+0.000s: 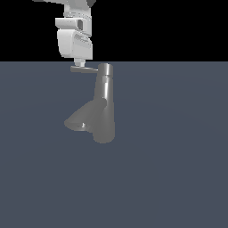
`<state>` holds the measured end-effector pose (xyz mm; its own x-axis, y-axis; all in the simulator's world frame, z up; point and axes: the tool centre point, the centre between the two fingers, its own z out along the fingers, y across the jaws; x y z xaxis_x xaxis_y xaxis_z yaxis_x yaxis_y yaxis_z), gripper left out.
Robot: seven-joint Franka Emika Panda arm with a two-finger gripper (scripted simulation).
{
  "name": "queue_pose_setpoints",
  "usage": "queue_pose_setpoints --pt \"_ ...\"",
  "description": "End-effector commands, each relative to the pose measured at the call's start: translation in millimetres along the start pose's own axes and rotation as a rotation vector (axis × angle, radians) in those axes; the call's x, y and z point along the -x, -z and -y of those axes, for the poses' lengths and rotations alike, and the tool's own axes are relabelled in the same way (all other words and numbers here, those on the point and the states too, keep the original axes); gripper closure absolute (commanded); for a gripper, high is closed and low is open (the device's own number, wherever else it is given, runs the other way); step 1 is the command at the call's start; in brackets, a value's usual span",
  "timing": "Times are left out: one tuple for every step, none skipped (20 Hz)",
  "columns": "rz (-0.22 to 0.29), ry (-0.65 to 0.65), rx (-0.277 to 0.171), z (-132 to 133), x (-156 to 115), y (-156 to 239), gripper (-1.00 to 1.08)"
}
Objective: Turn on the faucet by rotating a designated handle.
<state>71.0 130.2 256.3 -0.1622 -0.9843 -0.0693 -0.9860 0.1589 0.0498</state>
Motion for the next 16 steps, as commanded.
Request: queue_pose_setpoints --pt "-0.004 0.003 0.017 -12 1 -5 1.08" --pt "-0.004 0.003 0.017 -15 1 -3 1.08" --pt "-0.004 0.003 0.017 -18 1 -2 1.08" --pt "-0.004 0.003 0.017 -21 2 -1 1.08" --pt "-0.004 0.003 0.017 -24 2 1 1.08" --pt "-0.004 0.003 0.017 -27 2 2 1.08" --pt "-0.004 0.003 0.017 -30 2 3 1.08" --pt "-0.004 0.003 0.017 -33 2 5 1.08" --pt "-0.004 0.003 0.017 -36 3 6 1.08" --pt "-0.004 0.003 0.017 -40 3 7 1.08" --pt "-0.004 0.003 0.017 -43 3 9 1.08" --pt "-0.004 0.003 0.017 -46 3 10 1.08" --pt "-0.004 0.003 0.017 -49 4 11 1.08" --pt "-0.004 0.002 0.017 -52 4 13 1.08" --pt "-0.004 0.002 0.017 -55 4 14 1.08" --pt "-0.004 0.002 0.017 -55 4 14 1.08"
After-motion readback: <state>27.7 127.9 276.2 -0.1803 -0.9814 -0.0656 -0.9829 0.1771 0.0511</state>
